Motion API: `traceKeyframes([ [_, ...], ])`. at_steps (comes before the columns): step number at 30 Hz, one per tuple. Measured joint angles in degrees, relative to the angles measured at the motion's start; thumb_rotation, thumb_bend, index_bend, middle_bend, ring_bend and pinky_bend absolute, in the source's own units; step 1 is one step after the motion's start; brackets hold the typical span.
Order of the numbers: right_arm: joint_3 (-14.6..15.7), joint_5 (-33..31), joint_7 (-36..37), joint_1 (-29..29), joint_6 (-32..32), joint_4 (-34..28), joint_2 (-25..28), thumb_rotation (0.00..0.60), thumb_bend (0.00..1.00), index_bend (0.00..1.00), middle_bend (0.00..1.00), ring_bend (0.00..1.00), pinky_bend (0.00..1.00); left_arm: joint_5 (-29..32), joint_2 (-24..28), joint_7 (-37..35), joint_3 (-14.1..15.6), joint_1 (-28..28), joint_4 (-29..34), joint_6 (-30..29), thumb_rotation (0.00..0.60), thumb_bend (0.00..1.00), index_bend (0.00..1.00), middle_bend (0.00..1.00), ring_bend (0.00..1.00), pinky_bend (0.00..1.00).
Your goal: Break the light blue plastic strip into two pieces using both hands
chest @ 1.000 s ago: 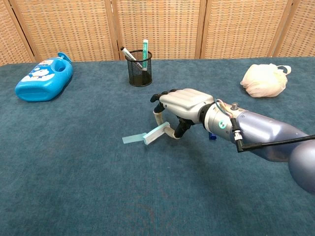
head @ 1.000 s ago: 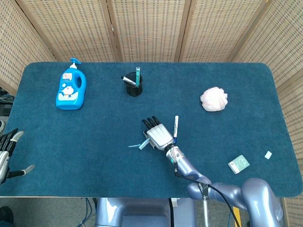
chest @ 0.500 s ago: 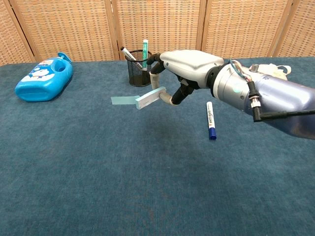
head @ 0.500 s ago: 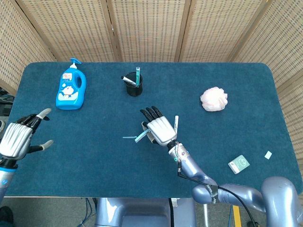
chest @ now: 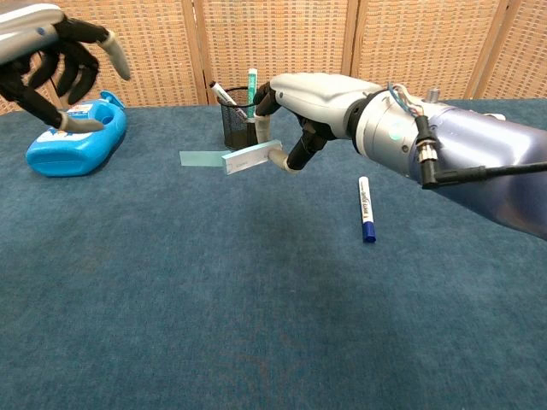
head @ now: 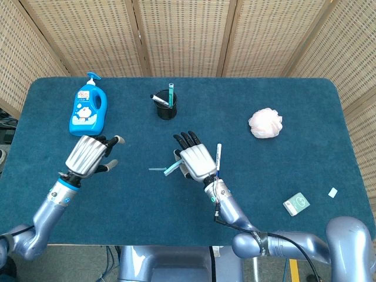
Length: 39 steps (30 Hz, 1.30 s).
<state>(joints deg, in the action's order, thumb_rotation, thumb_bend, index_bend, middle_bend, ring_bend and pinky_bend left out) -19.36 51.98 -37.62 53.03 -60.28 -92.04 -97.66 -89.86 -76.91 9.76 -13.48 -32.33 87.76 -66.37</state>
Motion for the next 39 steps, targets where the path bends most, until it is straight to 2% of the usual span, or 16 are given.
traceKeyframes([
  [9,-1.11,-3.74,-1.71,0.87,-3.44,-1.23,-1.89,0.6,0.61,0.6,0.11,0.0,0.0,7.25,-4.39,-2.43,-0.45,-3.61,2.27,6.52,0.6,0.23,0.4,0.72,0.65,0.74],
  [15,-1.07,-4.74,-3.11,1.36,-5.35,-1.5,-2.8,0.6,0.61,0.6,0.11,0.0,0.0,10.0,-5.84,-3.83,-0.47,-5.04,2.5,8.52,0.6,0.23,0.41,0.72,0.65,0.74],
  [21,-1.08,-5.61,-3.65,1.69,-6.23,-1.41,-3.15,0.6,0.61,0.6,0.11,0.0,0.0,11.43,-6.62,-4.28,-0.34,-5.57,2.67,8.65,0.6,0.25,0.45,0.72,0.65,0.74],
  [26,-0.81,-5.75,-4.08,1.85,-6.74,-1.8,-3.12,0.6,0.61,0.6,0.11,0.0,0.0,12.77,-7.77,-4.62,-0.6,-6.13,2.12,8.48,0.6,0.27,0.52,0.72,0.65,0.74],
  [39,-0.19,-6.02,-4.91,2.22,-7.63,-2.13,-3.04,0.6,0.62,0.6,0.11,0.0,0.0,16.23,-10.93,-2.33,-1.04,-8.0,0.5,8.59,0.6,0.29,0.55,0.73,0.65,0.74],
])
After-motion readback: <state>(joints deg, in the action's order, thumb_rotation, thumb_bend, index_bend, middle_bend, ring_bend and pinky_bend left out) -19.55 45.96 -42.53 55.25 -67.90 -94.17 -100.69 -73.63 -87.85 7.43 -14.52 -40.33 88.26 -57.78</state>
